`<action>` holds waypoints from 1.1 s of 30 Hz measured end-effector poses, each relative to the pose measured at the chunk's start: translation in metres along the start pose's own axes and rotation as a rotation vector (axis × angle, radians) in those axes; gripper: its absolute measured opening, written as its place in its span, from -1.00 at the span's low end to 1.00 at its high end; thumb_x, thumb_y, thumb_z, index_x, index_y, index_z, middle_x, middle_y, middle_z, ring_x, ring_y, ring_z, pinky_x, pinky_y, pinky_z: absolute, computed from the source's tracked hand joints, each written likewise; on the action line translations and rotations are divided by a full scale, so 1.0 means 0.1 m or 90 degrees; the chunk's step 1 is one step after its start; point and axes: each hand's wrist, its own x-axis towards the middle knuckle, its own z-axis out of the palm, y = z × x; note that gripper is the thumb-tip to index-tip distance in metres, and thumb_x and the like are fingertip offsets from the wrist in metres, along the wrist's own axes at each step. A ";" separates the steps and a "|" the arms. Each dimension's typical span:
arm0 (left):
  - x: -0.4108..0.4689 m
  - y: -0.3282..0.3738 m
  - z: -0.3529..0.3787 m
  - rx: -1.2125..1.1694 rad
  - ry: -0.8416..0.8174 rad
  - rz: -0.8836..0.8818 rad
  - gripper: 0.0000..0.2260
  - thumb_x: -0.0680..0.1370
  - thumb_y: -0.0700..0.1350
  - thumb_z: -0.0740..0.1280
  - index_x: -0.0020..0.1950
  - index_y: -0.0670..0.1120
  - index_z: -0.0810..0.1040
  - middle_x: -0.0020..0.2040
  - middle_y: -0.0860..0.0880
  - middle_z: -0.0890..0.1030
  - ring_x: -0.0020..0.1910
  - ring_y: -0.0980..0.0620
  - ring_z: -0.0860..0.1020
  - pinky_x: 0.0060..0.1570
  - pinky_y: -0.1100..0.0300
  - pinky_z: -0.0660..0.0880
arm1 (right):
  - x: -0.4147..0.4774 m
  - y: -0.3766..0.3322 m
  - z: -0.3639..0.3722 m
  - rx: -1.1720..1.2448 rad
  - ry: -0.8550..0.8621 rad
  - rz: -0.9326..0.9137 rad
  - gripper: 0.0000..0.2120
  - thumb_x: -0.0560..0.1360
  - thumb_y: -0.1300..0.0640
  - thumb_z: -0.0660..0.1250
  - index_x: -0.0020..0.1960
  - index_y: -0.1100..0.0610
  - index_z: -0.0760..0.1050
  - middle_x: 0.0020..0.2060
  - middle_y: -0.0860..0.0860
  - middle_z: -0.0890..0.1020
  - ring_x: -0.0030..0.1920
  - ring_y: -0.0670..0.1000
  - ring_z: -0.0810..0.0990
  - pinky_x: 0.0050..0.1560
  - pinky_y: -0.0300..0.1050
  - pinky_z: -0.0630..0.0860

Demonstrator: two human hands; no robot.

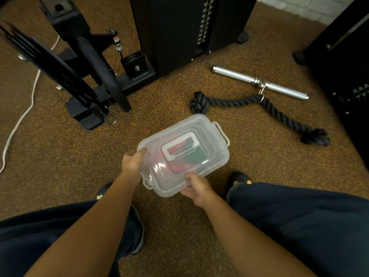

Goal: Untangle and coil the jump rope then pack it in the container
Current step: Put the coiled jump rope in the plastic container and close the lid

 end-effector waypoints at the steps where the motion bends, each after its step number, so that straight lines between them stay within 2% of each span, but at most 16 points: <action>1: 0.01 -0.01 0.01 0.005 0.008 0.010 -0.41 0.48 -0.08 0.38 0.43 -0.18 0.22 0.36 -0.21 0.39 0.29 -0.23 0.41 0.29 -0.10 0.36 | -0.03 0.07 0.05 0.057 -0.033 0.019 -0.74 0.49 0.28 0.23 0.17 0.20 0.47 0.04 0.18 0.63 0.03 0.13 0.62 -0.10 -0.07 0.59; 5: 0.02 -0.09 -0.02 0.025 -0.030 -0.090 -0.27 0.35 0.05 0.46 0.39 -0.23 0.29 0.31 -0.23 0.45 0.20 -0.27 0.49 0.19 -0.18 0.45 | -0.05 0.35 0.22 0.232 -0.063 0.029 -0.68 0.47 0.32 0.29 0.23 0.27 0.45 0.11 0.23 0.60 0.13 0.17 0.58 0.25 0.08 0.48; 7: 0.05 -0.14 -0.05 -0.021 -0.101 -0.122 -0.43 0.41 -0.01 0.44 0.32 -0.26 0.39 0.22 -0.22 0.53 0.14 -0.24 0.53 0.15 -0.12 0.48 | -0.01 0.43 0.28 0.264 -0.045 -0.003 -0.67 0.47 0.33 0.30 0.23 0.27 0.44 0.12 0.24 0.59 0.14 0.17 0.57 0.29 0.10 0.45; 9: 0.01 -0.15 -0.05 -0.038 -0.147 -0.095 -0.56 0.47 -0.10 0.39 0.30 -0.22 0.44 0.18 -0.22 0.57 0.08 -0.21 0.57 0.11 -0.10 0.50 | 0.02 0.47 0.31 0.264 -0.046 -0.039 -0.65 0.48 0.30 0.30 0.26 0.25 0.43 0.15 0.22 0.58 0.16 0.16 0.55 0.29 0.09 0.44; 12: -0.03 -0.10 -0.05 -0.043 -0.175 -0.022 -0.59 0.50 -0.13 0.35 0.32 -0.14 0.37 0.16 -0.17 0.56 0.09 -0.19 0.56 0.14 -0.18 0.48 | 0.04 0.41 0.25 0.198 -0.099 -0.073 -0.56 0.50 0.19 0.32 0.35 0.15 0.35 0.25 0.16 0.53 0.23 0.14 0.51 0.30 0.05 0.42; 13: -0.02 -0.08 -0.05 -0.053 -0.179 -0.004 -0.61 0.52 -0.13 0.32 0.33 -0.11 0.35 0.16 -0.15 0.55 0.11 -0.19 0.55 0.14 -0.18 0.48 | 0.06 0.37 0.18 0.165 -0.118 -0.079 -0.48 0.47 0.07 0.35 0.39 0.10 0.30 0.30 0.13 0.49 0.27 0.14 0.47 0.30 0.06 0.40; 15: 0.04 -0.09 -0.04 -0.064 -0.184 0.010 -0.62 0.55 -0.11 0.28 0.36 -0.10 0.34 0.20 -0.16 0.54 0.13 -0.19 0.55 0.12 -0.15 0.49 | 0.12 0.27 -0.04 0.122 -0.099 -0.083 -0.12 0.29 -0.25 0.41 0.47 0.02 0.13 0.39 0.08 0.39 0.36 0.15 0.38 0.33 0.09 0.33; 16: 0.03 -0.08 -0.04 -0.058 -0.181 0.013 -0.62 0.56 -0.11 0.27 0.37 -0.09 0.35 0.21 -0.16 0.54 0.14 -0.19 0.54 0.11 -0.13 0.49 | 0.13 0.19 -0.14 0.125 -0.056 -0.083 0.03 0.18 -0.34 0.41 0.50 -0.01 0.06 0.41 0.06 0.35 0.39 0.15 0.33 0.36 0.12 0.29; 18: 0.09 -0.10 -0.07 -0.042 -0.176 0.013 -0.59 0.54 -0.09 0.30 0.37 -0.05 0.36 0.24 -0.15 0.54 0.12 -0.17 0.55 0.10 -0.10 0.50 | 0.20 0.00 -0.34 0.152 0.051 -0.100 0.14 0.11 -0.38 0.43 0.50 -0.01 -0.02 0.42 0.06 0.32 0.41 0.14 0.31 0.40 0.14 0.25; 20: 0.15 -0.12 -0.11 -0.022 -0.143 -0.010 -0.40 0.41 0.01 0.43 0.41 0.01 0.31 0.33 -0.14 0.47 0.16 -0.16 0.53 0.16 -0.13 0.47 | 0.27 -0.20 -0.49 0.131 0.143 -0.136 0.12 0.11 -0.32 0.49 0.48 0.00 0.00 0.37 0.04 0.37 0.35 0.12 0.39 0.39 0.14 0.29; 22: 0.18 -0.11 -0.13 0.033 -0.066 -0.026 -0.18 0.31 0.06 0.51 0.48 -0.01 0.20 0.45 -0.15 0.29 0.28 -0.20 0.43 0.24 -0.11 0.42 | 0.31 -0.41 -0.58 0.034 0.159 -0.186 0.09 0.10 -0.20 0.56 0.45 0.05 0.06 0.30 0.00 0.41 0.28 0.09 0.43 0.34 0.04 0.35; 23: 0.18 -0.10 -0.14 0.082 -0.025 -0.023 -0.17 0.33 0.06 0.50 0.48 -0.07 0.18 0.45 -0.17 0.23 0.30 -0.21 0.39 0.25 -0.07 0.41 | 0.31 -0.50 -0.59 -0.035 0.164 -0.198 0.07 0.16 -0.12 0.56 0.46 0.09 0.03 0.28 -0.01 0.41 0.29 0.09 0.42 0.32 0.00 0.35; 26: 0.13 -0.07 -0.08 0.201 0.041 0.041 -0.30 0.40 0.07 0.44 0.42 -0.19 0.28 0.39 -0.19 0.17 0.27 -0.24 0.36 0.24 -0.07 0.39 | 0.38 -0.72 -0.63 -0.219 0.176 -0.203 0.21 0.14 -0.16 0.58 0.51 0.11 -0.11 0.41 0.12 0.31 0.39 0.16 0.33 0.38 0.11 0.31; 28: 0.10 -0.07 -0.06 0.219 0.055 0.085 -0.36 0.43 0.05 0.42 0.39 -0.21 0.31 0.39 -0.19 0.17 0.26 -0.23 0.37 0.23 -0.07 0.40 | 0.45 -0.76 -0.67 -0.292 0.173 -0.223 0.25 -0.05 -0.34 0.56 0.47 0.07 0.11 0.38 0.13 0.38 0.32 0.15 0.42 0.31 0.15 0.42; 30: 0.10 -0.09 -0.06 0.212 0.054 0.117 -0.43 0.44 0.01 0.41 0.34 -0.20 0.35 0.35 -0.20 0.32 0.24 -0.22 0.43 0.15 -0.03 0.42 | 0.53 -0.76 -0.72 -0.339 0.167 -0.261 0.07 -0.08 -0.38 0.53 0.31 0.08 0.37 0.21 0.10 0.53 0.16 0.10 0.56 0.17 0.09 0.54; 33: 0.05 -0.10 -0.04 0.191 0.061 0.152 -0.55 0.46 -0.05 0.39 0.27 -0.21 0.39 0.21 -0.18 0.52 0.17 -0.18 0.50 0.00 0.10 0.39 | 0.34 -0.81 -0.65 -0.346 0.201 -0.305 -0.18 0.14 -0.13 0.57 0.23 0.17 0.29 0.12 0.06 0.48 0.08 0.06 0.54 0.08 -0.02 0.54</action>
